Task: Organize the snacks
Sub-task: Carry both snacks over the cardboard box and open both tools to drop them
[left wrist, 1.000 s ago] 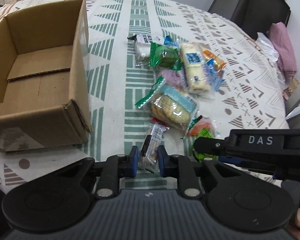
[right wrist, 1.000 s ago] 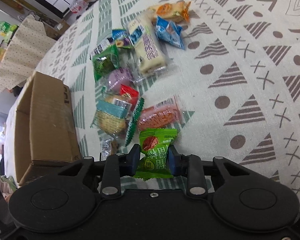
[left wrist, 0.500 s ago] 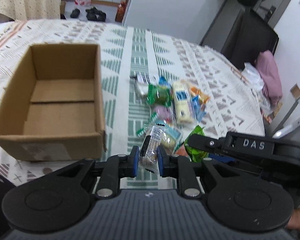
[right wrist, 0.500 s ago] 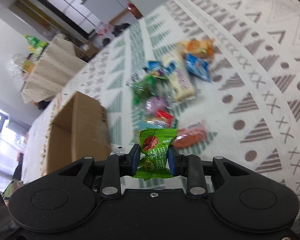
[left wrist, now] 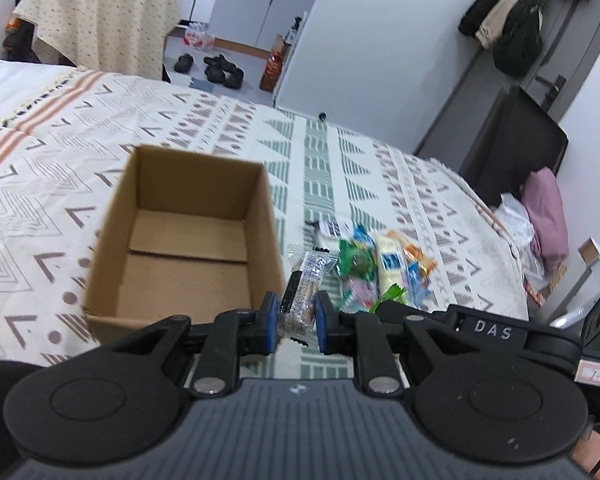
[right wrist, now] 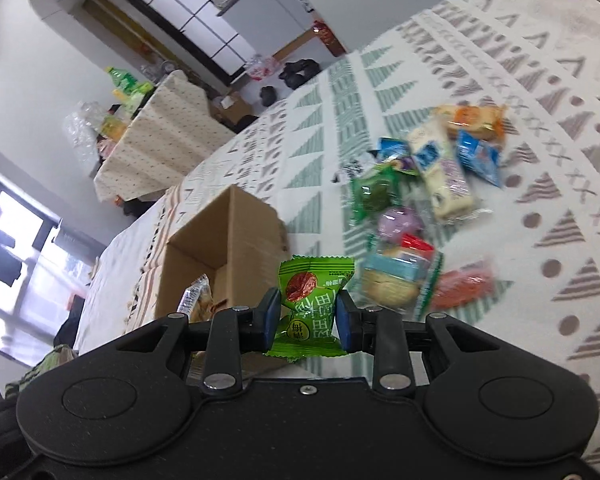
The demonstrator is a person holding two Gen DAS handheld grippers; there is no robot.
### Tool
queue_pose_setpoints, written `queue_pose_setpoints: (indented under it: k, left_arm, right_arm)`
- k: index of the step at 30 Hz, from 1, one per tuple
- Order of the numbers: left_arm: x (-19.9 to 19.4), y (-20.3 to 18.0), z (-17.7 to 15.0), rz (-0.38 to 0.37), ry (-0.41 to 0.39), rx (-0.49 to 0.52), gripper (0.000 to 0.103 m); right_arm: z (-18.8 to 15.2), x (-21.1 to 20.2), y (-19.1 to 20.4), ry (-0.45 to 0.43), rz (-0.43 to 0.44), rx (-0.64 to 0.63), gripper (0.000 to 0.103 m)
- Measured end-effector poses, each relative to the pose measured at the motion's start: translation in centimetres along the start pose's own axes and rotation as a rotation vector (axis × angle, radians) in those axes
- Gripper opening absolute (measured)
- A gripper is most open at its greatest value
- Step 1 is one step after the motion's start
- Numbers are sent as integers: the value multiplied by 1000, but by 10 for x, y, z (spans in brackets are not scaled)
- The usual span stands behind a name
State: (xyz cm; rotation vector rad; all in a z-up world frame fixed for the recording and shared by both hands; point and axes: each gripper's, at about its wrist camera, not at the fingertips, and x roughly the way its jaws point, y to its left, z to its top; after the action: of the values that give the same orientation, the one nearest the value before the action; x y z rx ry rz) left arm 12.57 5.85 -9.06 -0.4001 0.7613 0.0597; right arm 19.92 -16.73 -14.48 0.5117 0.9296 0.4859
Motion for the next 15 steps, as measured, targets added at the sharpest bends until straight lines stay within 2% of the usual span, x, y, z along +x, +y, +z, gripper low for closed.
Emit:
queue_pose_setpoints:
  k: [10, 15]
  left_arm:
    - [-4, 40, 19, 53, -46, -60, 18]
    - [3, 59, 24, 76, -39, -96, 19]
  right_arm:
    - [3, 24, 35, -7, 49, -50, 29]
    - [4, 36, 47, -3, 62, -58, 29]
